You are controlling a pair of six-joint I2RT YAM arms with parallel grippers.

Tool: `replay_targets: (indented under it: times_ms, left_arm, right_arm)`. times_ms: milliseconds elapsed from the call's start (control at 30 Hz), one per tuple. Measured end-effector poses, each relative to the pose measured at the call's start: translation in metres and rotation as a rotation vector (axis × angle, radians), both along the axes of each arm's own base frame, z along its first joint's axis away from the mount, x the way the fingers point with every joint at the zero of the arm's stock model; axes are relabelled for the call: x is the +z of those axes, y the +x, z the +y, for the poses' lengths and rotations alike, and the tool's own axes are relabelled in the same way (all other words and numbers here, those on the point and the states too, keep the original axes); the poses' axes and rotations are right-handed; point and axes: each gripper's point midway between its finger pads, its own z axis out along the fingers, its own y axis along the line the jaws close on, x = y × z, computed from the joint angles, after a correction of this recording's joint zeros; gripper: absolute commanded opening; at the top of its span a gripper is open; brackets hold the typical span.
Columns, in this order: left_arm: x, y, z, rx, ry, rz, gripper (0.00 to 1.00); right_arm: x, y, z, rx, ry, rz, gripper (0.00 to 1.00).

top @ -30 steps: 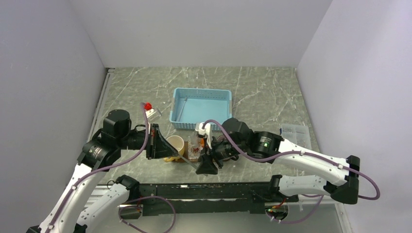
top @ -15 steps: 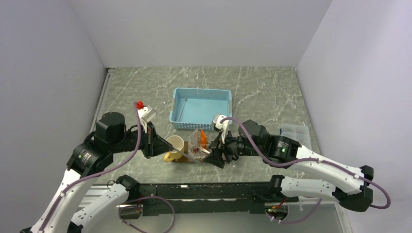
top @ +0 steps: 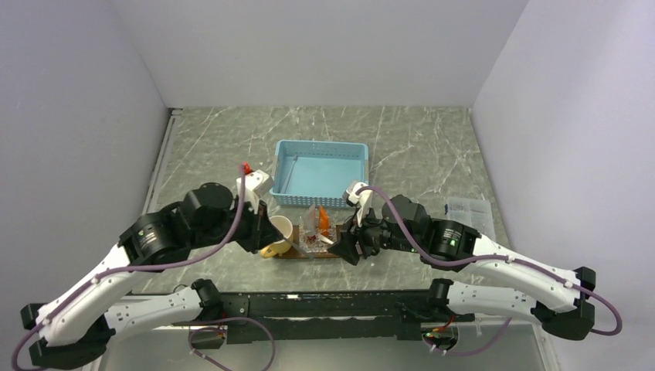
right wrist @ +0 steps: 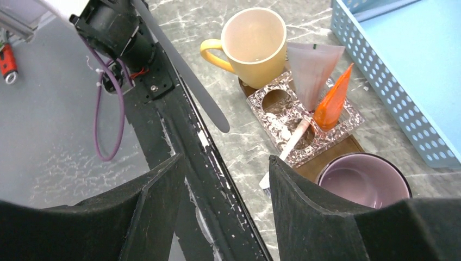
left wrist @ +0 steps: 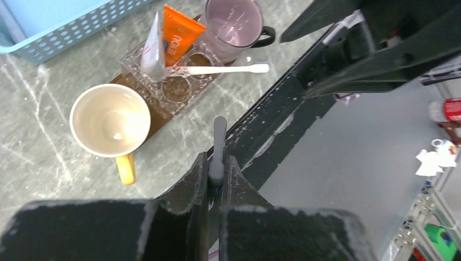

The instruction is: Prepare toiletry sets of a toothbrush and toothpaste on the tray

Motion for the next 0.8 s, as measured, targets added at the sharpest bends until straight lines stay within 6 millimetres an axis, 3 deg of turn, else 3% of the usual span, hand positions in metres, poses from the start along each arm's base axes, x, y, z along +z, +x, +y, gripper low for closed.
replay_targets:
  times_ms: [233, 467, 800]
  left_arm:
    - [-0.022, 0.019, -0.004, 0.103, 0.135, -0.022, 0.0]
    - [-0.019, 0.038, 0.0, 0.192, 0.138, -0.088, 0.0]
    - [-0.021, 0.051, -0.013, 0.214, 0.133, -0.111, 0.0]
  right_arm:
    - [0.003, 0.004, -0.011, -0.054, 0.026, -0.015, 0.6]
    - [-0.001, 0.005, -0.016, -0.08, 0.026, -0.012, 0.6]
    - [-0.007, 0.005, -0.017, -0.084, 0.016, -0.006, 0.6]
